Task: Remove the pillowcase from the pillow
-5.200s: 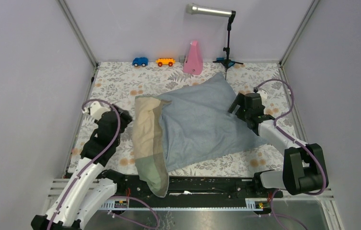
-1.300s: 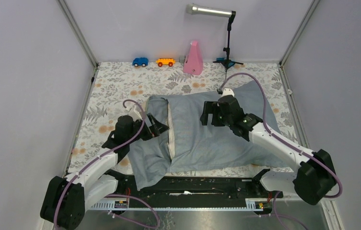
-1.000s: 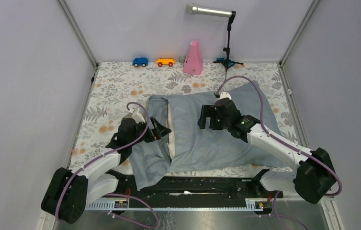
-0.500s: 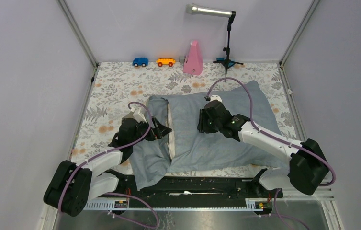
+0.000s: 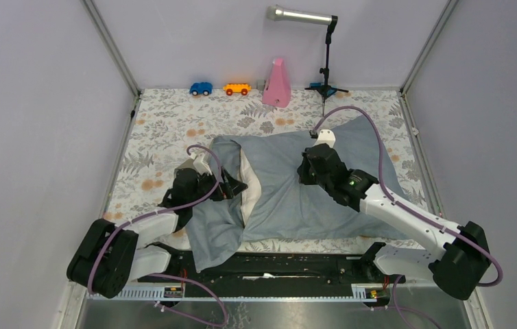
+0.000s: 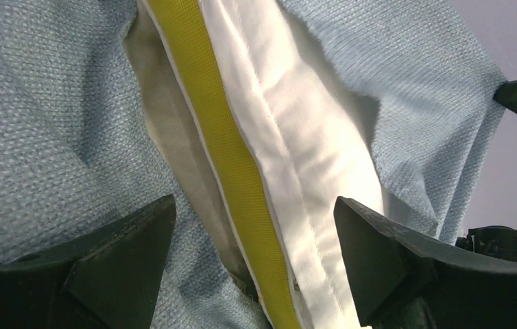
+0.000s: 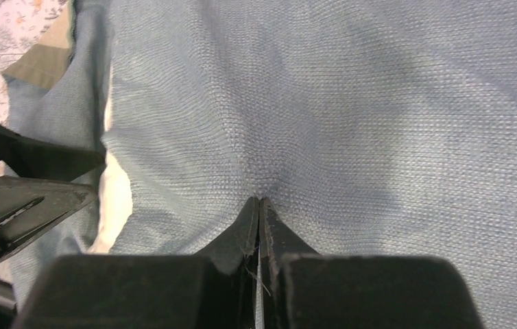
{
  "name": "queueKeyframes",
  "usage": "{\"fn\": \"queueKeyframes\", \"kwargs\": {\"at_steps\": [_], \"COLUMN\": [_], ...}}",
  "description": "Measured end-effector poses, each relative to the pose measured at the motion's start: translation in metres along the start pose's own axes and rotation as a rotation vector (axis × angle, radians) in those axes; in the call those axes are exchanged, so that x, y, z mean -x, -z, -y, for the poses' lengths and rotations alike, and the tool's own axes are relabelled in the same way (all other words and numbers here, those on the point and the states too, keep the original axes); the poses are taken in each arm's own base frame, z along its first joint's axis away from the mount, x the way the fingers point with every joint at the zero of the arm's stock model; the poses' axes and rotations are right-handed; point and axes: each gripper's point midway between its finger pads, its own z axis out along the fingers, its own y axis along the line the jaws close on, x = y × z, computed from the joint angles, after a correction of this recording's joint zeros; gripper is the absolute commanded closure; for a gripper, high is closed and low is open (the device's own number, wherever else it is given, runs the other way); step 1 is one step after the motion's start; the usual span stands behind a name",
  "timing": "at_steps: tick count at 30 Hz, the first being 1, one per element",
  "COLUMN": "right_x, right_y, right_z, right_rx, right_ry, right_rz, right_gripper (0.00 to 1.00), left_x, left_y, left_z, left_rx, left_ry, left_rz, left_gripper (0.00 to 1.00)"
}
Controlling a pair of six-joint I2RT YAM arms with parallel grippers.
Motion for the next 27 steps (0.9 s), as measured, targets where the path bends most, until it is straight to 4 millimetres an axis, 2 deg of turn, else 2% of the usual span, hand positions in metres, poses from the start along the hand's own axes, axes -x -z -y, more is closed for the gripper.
{"fn": "queueKeyframes", "kwargs": {"at_steps": [8, 13, 18, 20, 21, 22, 24, 27], "right_x": [-0.011, -0.008, -0.009, -0.010, -0.010, -0.010, -0.011, -0.012], "right_y": [-0.001, 0.003, 0.004, 0.004, 0.004, 0.004, 0.004, 0.005], "right_z": [0.016, 0.013, 0.008, 0.008, 0.007, 0.007, 0.007, 0.010], "right_rx": [-0.029, -0.002, 0.024, 0.030, 0.032, 0.034, 0.034, 0.021], "right_ry": [0.015, 0.009, 0.009, 0.009, 0.008, 0.008, 0.009, 0.011], "right_rz": [0.032, 0.050, 0.041, 0.037, 0.036, 0.034, 0.031, 0.028], "right_gripper": [1.00, 1.00, 1.00, 1.00, 1.00, 1.00, 1.00, 1.00], "left_x": [-0.005, -0.005, -0.007, -0.011, -0.014, -0.017, -0.023, -0.026], "left_y": [-0.001, 0.000, -0.015, -0.024, -0.028, -0.031, -0.037, -0.040], "left_z": [-0.003, 0.004, 0.019, 0.025, 0.026, 0.027, 0.027, 0.030], "left_rx": [0.015, 0.004, -0.015, -0.024, -0.025, -0.025, -0.021, -0.035], "left_ry": [0.046, 0.101, 0.137, 0.145, 0.152, 0.155, 0.170, 0.186], "left_rz": [-0.020, -0.024, -0.100, -0.139, -0.157, -0.176, -0.207, -0.227], "left_gripper": [0.12, 0.12, 0.23, 0.37, 0.49, 0.70, 0.97, 1.00]}}
